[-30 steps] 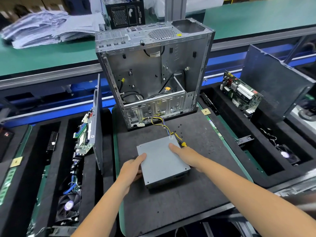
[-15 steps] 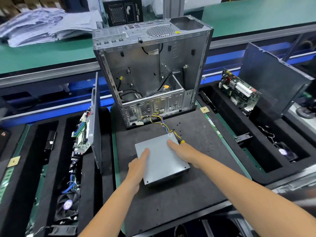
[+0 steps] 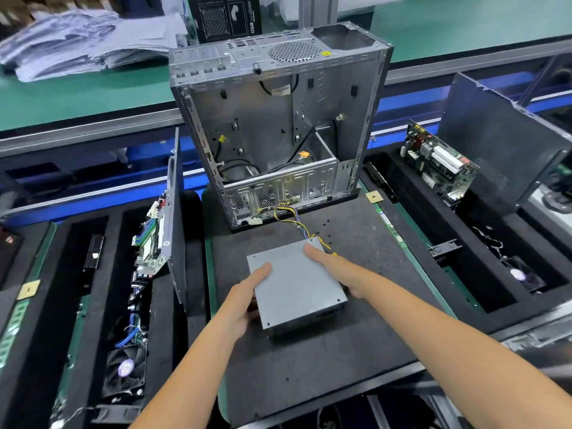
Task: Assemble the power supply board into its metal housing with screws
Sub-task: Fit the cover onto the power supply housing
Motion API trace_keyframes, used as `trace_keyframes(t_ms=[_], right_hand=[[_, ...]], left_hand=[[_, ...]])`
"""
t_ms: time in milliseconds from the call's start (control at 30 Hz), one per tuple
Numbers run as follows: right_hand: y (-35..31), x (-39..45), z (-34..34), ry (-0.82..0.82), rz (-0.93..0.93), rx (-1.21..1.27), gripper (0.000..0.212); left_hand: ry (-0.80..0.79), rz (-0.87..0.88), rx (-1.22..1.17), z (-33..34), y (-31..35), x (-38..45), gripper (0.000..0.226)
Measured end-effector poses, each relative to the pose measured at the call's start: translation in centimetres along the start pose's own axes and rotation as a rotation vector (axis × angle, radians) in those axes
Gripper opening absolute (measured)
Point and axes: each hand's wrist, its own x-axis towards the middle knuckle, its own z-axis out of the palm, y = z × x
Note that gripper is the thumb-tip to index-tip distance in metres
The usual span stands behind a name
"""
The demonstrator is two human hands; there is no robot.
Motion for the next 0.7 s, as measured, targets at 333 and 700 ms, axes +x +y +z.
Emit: trace_keyframes(t_ms=[333, 700], right_hand=[[-1.4, 0.7, -0.2, -0.023, -0.024, -0.086, 0.079], [-0.1, 1.0, -0.7, -0.026, -0.044, -0.087, 0.059]], left_hand=[[0.059, 0.071, -0.056, -0.2, 1.0, 0.8, 0.077], [0.028, 0.063, -0.015, -0.4, 0.0, 1.2, 0.066]])
